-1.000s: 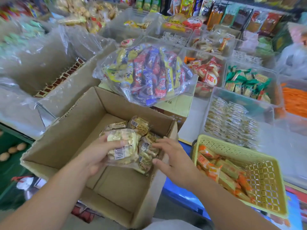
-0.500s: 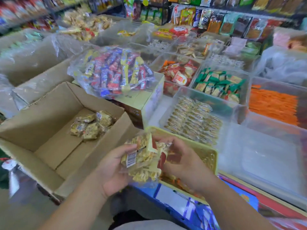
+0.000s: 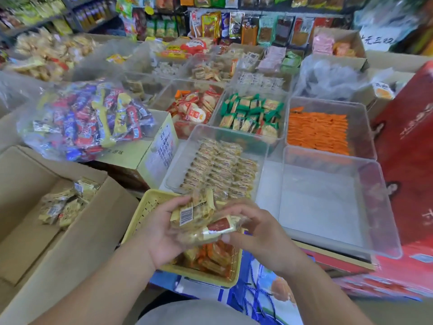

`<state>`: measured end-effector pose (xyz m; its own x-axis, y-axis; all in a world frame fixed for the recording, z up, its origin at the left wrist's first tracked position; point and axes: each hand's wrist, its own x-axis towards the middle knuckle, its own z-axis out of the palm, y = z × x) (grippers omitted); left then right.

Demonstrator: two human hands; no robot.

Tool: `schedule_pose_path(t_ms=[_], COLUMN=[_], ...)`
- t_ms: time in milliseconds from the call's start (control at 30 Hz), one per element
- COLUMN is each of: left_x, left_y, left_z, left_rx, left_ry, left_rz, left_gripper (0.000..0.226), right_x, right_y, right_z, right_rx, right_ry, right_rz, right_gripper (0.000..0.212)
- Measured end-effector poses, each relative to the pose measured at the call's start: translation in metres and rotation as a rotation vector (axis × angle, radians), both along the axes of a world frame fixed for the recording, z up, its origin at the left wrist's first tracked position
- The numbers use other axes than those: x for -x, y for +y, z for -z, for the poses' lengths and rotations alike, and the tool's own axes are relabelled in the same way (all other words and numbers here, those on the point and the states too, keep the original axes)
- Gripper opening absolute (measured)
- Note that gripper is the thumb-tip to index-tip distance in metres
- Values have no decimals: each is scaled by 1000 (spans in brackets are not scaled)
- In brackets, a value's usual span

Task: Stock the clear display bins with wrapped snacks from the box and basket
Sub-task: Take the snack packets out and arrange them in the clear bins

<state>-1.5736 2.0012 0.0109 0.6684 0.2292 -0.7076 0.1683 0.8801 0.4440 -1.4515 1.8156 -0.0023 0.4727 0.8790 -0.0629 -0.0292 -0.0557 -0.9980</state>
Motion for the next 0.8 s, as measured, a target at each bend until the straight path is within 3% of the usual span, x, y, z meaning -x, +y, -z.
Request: schedule_pose_path(t_ms=[133, 267, 333, 500, 533, 600, 700, 800], left_x=[-42, -75, -87, -106, -110, -118, -125, -121], left_y=[11, 33, 51, 100, 106, 115, 119, 119], left_z=[14, 37, 48, 78, 82, 92, 107, 119], left_rx=[-135, -330, -426, -825, -910, -969, -999, -1209], left_ry=[72, 149, 184, 274, 282, 264, 249, 278], left_rz=[-28, -2, -10, 100, 139, 211, 321, 402], left_gripper=[62, 27, 23, 22, 24, 29, 41, 22], right_x=[-19, -37, -50, -96, -109, -139, -188, -227], right_y=[-5, -1, 4, 28, 36, 53, 82, 117], right_z=[11, 23, 30, 46, 46, 42, 36, 37], right_rx=[32, 170, 263, 340, 346, 383, 530, 687], right_ry=[57, 130, 101, 141, 109, -37, -515, -987], right_rz=[132, 267, 376, 585, 614, 626, 501, 260], right_gripper=[19, 43, 44, 8, 14, 19, 17, 17])
